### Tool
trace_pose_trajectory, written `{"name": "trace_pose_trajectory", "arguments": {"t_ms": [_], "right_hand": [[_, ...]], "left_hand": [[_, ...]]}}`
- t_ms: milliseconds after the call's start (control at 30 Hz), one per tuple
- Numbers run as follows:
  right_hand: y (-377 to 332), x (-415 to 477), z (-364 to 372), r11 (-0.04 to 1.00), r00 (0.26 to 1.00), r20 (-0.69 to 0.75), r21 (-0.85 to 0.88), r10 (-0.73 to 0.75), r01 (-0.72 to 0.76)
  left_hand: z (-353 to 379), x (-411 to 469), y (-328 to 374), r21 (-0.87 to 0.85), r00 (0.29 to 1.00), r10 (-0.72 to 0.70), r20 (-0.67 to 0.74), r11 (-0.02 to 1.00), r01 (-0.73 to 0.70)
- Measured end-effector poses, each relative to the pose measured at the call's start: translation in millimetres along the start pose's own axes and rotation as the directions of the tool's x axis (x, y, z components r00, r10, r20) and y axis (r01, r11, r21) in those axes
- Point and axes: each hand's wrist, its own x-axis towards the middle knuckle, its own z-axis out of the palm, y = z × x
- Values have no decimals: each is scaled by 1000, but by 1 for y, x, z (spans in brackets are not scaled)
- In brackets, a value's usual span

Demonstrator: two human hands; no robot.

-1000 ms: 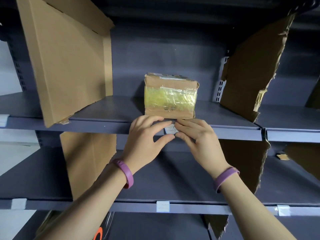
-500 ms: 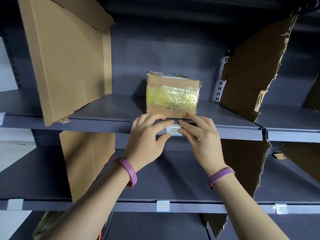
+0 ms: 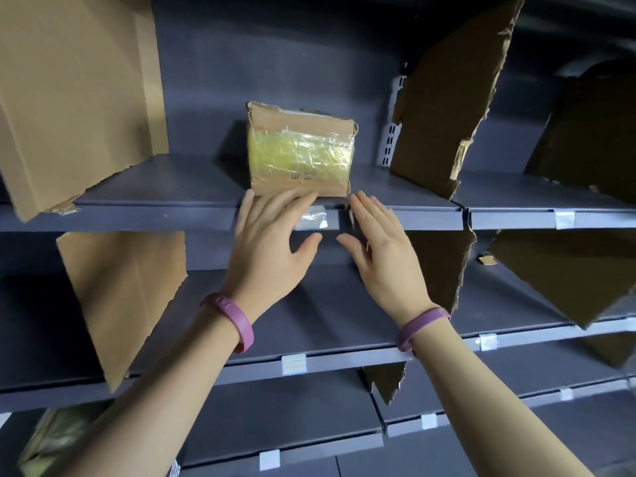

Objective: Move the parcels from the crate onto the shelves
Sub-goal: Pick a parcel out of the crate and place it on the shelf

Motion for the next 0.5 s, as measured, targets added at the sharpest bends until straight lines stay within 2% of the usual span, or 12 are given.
{"name": "trace_pose_trajectory", "arguments": {"t_ms": [100,267,367,500], "right_hand": [[8,-29,-26,998,999,-7,-26,50,-50],[44,-98,-83,959,971,-7,-159,237,-235],[73,-148,-129,906,931,-47,-219,361,-362],[114,-222,-207,816,859,-171,-270,482,-511]], "left_hand": [[9,-6,32,-93,998,39,46,995,-35],[51,-24,106,-265,979,142,148,959,-99],[83,-36,169,-391,954,192,229,916,-90],[127,-55,272,-536,912,315,261,834,-134]]}}
